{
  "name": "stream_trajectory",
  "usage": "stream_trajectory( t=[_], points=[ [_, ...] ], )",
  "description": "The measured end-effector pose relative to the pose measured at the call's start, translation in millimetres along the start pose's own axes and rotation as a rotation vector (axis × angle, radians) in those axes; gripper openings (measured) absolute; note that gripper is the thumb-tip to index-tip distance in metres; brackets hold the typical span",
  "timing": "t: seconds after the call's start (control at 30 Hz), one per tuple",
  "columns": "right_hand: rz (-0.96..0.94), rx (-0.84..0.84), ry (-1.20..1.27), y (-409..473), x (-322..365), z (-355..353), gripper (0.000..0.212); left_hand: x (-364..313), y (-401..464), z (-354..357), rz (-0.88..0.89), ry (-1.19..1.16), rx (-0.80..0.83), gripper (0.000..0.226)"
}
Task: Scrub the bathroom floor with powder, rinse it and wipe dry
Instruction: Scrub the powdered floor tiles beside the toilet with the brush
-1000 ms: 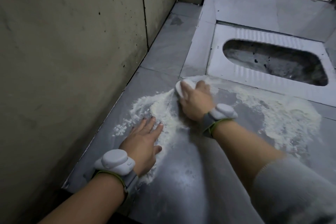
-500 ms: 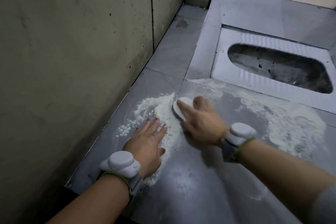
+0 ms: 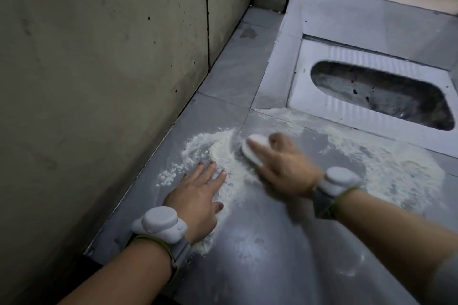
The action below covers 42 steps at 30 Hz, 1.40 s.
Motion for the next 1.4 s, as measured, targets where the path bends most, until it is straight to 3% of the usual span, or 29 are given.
stream_trajectory(
  t=[0.1, 0.13, 0.2, 0.27, 0.3, 0.4, 0.47, 0.57, 0.67, 0.77, 0.87, 1.0, 1.17, 1.3, 1.4],
  points=[
    [0.389, -0.085, 0.061, 26, -44, -22, 0.053, 0, 0, 1, 0.003, -0.012, -0.021, 0.066],
    [0.423, -0.108, 0.077, 31, -36, -22, 0.054, 1, 0, 0, 0.005, -0.022, -0.03, 0.066],
    [0.262, -0.128, 0.072, 29, 2, -9, 0.054, 1, 0, -2, 0.009, -0.041, -0.042, 0.065],
    [0.011, -0.042, 0.032, 10, 28, 10, 0.058, 1, -1, -2, 0.008, -0.038, -0.039, 0.065],
    [-0.024, -0.003, -0.002, 7, 21, 8, 0.058, 0, -1, -2, 0.007, -0.035, -0.034, 0.065],
    [0.272, -0.089, 0.03, 30, -22, -18, 0.049, -1, -2, -1, 0.003, -0.032, -0.03, 0.064],
    [0.394, -0.132, 0.09, 42, -13, -16, 0.049, -1, 0, -1, 0.001, -0.03, -0.037, 0.062],
    [0.203, -0.115, 0.125, 27, 34, 4, 0.056, -1, 1, -3, 0.008, -0.007, -0.044, 0.058],
    [-0.024, 0.033, 0.055, -20, 42, 19, 0.064, -4, 0, -7, 0.024, -0.017, -0.046, 0.06],
    [0.11, 0.07, 0.054, -50, 15, 16, 0.065, -8, -16, -19, 0.001, -0.019, -0.085, 0.051],
    [0.237, -0.02, 0.187, -78, 17, 9, 0.065, -3, -46, -19, -0.081, -0.005, -0.032, 0.045],
    [-0.028, -0.007, 0.246, -108, 100, 30, 0.065, 9, -80, -5, -0.166, 0.065, 0.119, 0.041],
    [-0.208, 0.039, 0.128, -107, 156, 69, 0.059, 18, -98, 5, -0.144, 0.044, 0.121, 0.037],
    [-0.01, -0.143, 0.102, -73, 110, 42, 0.048, 23, -93, 12, -0.154, 0.119, 0.154, 0.039],
    [0.207, -0.139, 0.139, -43, 88, 31, 0.054, 24, -90, 11, -0.171, 0.158, 0.191, 0.038]
  ],
)
Point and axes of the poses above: each hand's wrist, its own y-axis towards the middle knuckle, its own z-axis out of the palm, x = y × z, the point moved 7 cm from there along y, towards the middle knuckle, and after that the axes turned 13 degrees about x, right-handed, at the moved point
